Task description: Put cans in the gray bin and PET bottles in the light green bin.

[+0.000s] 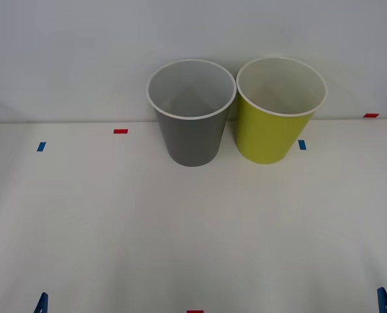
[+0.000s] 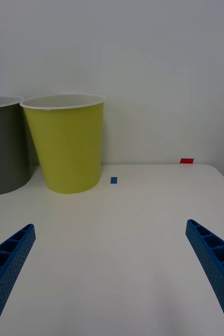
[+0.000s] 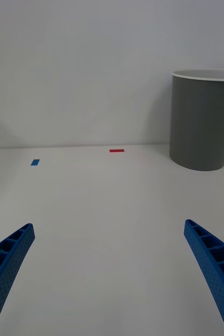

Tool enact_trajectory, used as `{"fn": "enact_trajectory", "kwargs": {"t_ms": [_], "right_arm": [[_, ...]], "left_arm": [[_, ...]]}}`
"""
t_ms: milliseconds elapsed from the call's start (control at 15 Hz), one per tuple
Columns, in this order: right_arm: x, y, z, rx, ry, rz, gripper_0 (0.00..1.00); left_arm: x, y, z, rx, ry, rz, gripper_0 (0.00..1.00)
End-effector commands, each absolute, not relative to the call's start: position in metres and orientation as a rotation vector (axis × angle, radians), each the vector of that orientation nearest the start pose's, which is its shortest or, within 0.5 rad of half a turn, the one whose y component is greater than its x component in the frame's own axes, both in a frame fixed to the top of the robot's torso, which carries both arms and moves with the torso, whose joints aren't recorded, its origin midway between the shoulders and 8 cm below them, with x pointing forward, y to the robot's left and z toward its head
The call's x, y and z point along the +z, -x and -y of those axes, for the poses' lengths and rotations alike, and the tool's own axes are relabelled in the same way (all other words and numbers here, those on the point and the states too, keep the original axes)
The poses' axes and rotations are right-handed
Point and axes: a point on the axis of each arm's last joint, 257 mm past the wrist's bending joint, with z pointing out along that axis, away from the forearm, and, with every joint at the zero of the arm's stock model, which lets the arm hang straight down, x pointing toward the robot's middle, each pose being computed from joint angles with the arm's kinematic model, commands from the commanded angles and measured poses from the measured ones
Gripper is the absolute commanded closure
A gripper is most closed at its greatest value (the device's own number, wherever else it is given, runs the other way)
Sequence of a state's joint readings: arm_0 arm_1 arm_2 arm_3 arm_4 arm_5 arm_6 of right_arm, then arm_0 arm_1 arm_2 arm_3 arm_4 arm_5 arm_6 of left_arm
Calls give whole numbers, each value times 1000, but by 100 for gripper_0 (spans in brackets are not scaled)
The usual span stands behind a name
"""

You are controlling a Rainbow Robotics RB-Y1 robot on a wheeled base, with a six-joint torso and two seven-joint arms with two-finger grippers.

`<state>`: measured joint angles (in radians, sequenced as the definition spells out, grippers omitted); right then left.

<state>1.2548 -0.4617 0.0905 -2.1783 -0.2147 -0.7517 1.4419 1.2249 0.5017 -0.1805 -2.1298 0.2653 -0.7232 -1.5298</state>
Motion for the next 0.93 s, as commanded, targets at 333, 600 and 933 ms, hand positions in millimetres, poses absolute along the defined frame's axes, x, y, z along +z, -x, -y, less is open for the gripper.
{"fn": "enact_trajectory", "kwargs": {"t_ms": [333,600,933], "right_arm": [[-177,-187,312,11,9,-1488,0],[-177,-187,312,11,9,-1488,0],[-177,-187,312,11,9,-1488,0]], "left_arm": [[-222,-166,-298,-24,-1,-1577,3],[-222,-166,-298,-24,-1,-1577,2],[-222,-166,-298,-24,-1,-1577,2]]}}
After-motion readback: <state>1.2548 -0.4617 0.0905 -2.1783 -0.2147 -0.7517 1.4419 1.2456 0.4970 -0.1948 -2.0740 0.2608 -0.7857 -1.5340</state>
